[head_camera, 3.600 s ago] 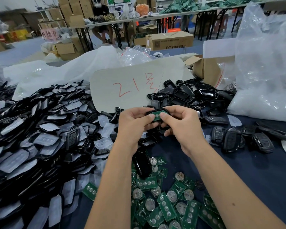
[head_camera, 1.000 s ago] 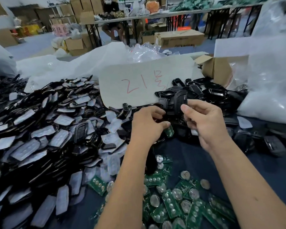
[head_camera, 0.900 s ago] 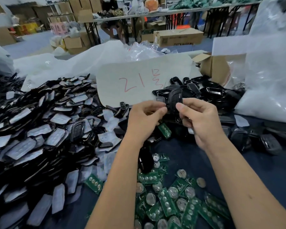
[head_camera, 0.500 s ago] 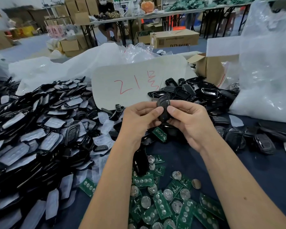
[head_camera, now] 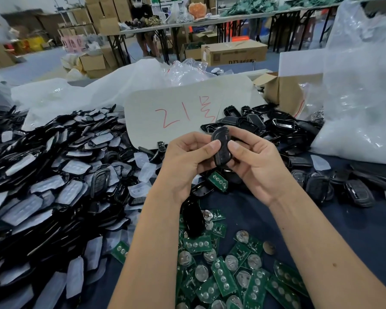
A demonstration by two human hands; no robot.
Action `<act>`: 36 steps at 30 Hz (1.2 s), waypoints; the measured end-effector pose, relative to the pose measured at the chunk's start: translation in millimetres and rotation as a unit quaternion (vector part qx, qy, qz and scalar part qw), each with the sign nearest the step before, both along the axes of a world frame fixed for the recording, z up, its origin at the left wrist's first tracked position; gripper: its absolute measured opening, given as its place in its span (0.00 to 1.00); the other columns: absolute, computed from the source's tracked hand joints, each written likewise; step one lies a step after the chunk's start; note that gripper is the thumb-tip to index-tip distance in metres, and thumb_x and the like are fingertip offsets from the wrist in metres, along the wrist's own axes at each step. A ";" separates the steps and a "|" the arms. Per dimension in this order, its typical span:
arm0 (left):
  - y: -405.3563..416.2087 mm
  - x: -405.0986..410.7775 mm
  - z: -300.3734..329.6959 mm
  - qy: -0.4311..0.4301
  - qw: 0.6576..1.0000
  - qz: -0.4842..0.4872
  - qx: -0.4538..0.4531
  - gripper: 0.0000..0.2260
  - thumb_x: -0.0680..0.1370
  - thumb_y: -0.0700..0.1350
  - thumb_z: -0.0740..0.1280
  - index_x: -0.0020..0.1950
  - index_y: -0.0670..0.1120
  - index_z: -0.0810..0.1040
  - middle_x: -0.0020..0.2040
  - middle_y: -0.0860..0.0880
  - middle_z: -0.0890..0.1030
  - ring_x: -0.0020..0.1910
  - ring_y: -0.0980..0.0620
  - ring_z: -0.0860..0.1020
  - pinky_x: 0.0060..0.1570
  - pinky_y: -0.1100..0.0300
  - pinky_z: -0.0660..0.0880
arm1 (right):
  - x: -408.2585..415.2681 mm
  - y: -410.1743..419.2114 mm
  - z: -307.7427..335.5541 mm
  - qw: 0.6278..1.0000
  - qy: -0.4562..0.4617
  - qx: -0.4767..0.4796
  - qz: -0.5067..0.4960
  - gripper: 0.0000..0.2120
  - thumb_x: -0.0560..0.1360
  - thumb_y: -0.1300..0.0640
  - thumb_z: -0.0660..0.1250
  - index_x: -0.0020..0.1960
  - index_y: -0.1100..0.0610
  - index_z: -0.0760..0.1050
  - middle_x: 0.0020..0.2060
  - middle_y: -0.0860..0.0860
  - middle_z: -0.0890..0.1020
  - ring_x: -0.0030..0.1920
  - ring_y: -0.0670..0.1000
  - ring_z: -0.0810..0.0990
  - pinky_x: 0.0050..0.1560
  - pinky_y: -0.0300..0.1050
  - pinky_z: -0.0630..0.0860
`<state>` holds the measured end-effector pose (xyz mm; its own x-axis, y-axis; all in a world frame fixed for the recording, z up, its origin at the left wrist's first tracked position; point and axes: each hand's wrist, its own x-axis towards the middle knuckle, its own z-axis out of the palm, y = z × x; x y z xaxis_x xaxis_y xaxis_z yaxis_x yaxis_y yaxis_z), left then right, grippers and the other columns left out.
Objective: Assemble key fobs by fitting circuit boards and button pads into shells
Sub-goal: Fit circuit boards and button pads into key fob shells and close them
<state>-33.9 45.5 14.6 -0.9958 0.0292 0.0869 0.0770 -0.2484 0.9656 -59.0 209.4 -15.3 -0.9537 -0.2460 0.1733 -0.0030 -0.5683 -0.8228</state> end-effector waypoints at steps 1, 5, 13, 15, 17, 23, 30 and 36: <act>1.2 -0.8 0.6 -0.002 1.000 0.020 -0.006 0.04 0.72 0.39 0.76 0.39 0.46 0.83 0.39 0.44 0.84 0.37 0.48 0.84 0.41 0.57 0.82 | -0.4 0.6 -0.2 0.998 0.019 0.039 -0.035 0.18 0.74 0.64 0.73 0.64 0.61 0.81 0.48 0.58 0.86 0.42 0.51 0.83 0.43 0.40 0.80; 3.9 -5.5 1.0 0.004 0.990 0.107 -0.090 0.08 0.74 0.33 0.76 0.39 0.41 0.80 0.38 0.38 0.80 0.37 0.45 0.80 0.43 0.51 0.81 | 2.5 -7.6 -3.1 0.944 0.133 0.256 -0.161 0.23 0.71 0.64 0.78 0.65 0.55 0.81 0.51 0.53 0.87 0.51 0.54 0.86 0.56 0.48 0.83; 4.7 -4.6 3.8 0.028 0.979 0.132 -0.155 0.08 0.73 0.35 0.78 0.41 0.36 0.79 0.38 0.31 0.79 0.36 0.45 0.79 0.47 0.45 0.83 | 10.2 -15.2 0.7 0.873 0.202 0.356 -0.264 0.20 0.72 0.55 0.81 0.62 0.53 0.82 0.52 0.45 0.84 0.48 0.45 0.84 0.45 0.39 0.82; 4.7 -4.5 3.6 0.026 0.978 0.133 -0.159 0.08 0.73 0.35 0.78 0.42 0.36 0.80 0.40 0.29 0.80 0.37 0.44 0.80 0.48 0.44 0.83 | 10.3 -17.0 0.2 0.859 0.209 0.373 -0.280 0.21 0.72 0.56 0.80 0.64 0.55 0.82 0.51 0.47 0.84 0.46 0.46 0.83 0.44 0.40 0.82; 3.5 -5.2 2.5 0.029 0.977 0.127 -0.169 0.07 0.74 0.37 0.78 0.41 0.37 0.81 0.38 0.33 0.81 0.36 0.46 0.81 0.45 0.50 0.84 | 10.0 -17.9 0.2 0.860 0.203 0.375 -0.280 0.23 0.72 0.57 0.80 0.66 0.55 0.81 0.49 0.47 0.84 0.45 0.47 0.83 0.45 0.43 0.83; 0.7 -5.5 0.0 -0.024 0.981 0.115 -0.157 0.14 0.81 0.54 0.71 0.42 0.46 0.85 0.38 0.48 0.86 0.36 0.54 0.83 0.39 0.59 0.81 | 4.0 -11.0 -0.7 0.926 0.126 0.290 -0.208 0.26 0.75 0.62 0.77 0.69 0.45 0.78 0.47 0.50 0.83 0.46 0.48 0.85 0.50 0.46 0.84; -7.1 -7.4 -12.7 -0.029 0.800 0.055 -0.597 0.22 0.62 0.64 0.81 0.47 0.56 0.78 0.46 0.55 0.78 0.46 0.52 0.78 0.46 0.53 0.77 | -4.3 5.9 5.1 0.991 -0.042 0.003 -0.125 0.20 0.77 0.68 0.72 0.66 0.53 0.80 0.48 0.54 0.86 0.48 0.51 0.84 0.44 0.43 0.81; -0.5 -11.0 -20.4 0.001 0.855 0.060 -0.515 0.21 0.61 0.52 0.86 0.45 0.55 0.78 0.43 0.55 0.80 0.38 0.57 0.77 0.39 0.58 0.74 | 0.3 7.7 8.5 0.995 -0.045 0.003 -0.085 0.19 0.79 0.67 0.69 0.69 0.56 0.78 0.52 0.59 0.84 0.52 0.57 0.82 0.44 0.43 0.81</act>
<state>-44.9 45.0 -5.8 -0.9968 -0.0116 0.0786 0.0438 0.7442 0.6665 -58.7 217.0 -6.9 -0.9933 -0.0802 0.0833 -0.0242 -0.5606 -0.8278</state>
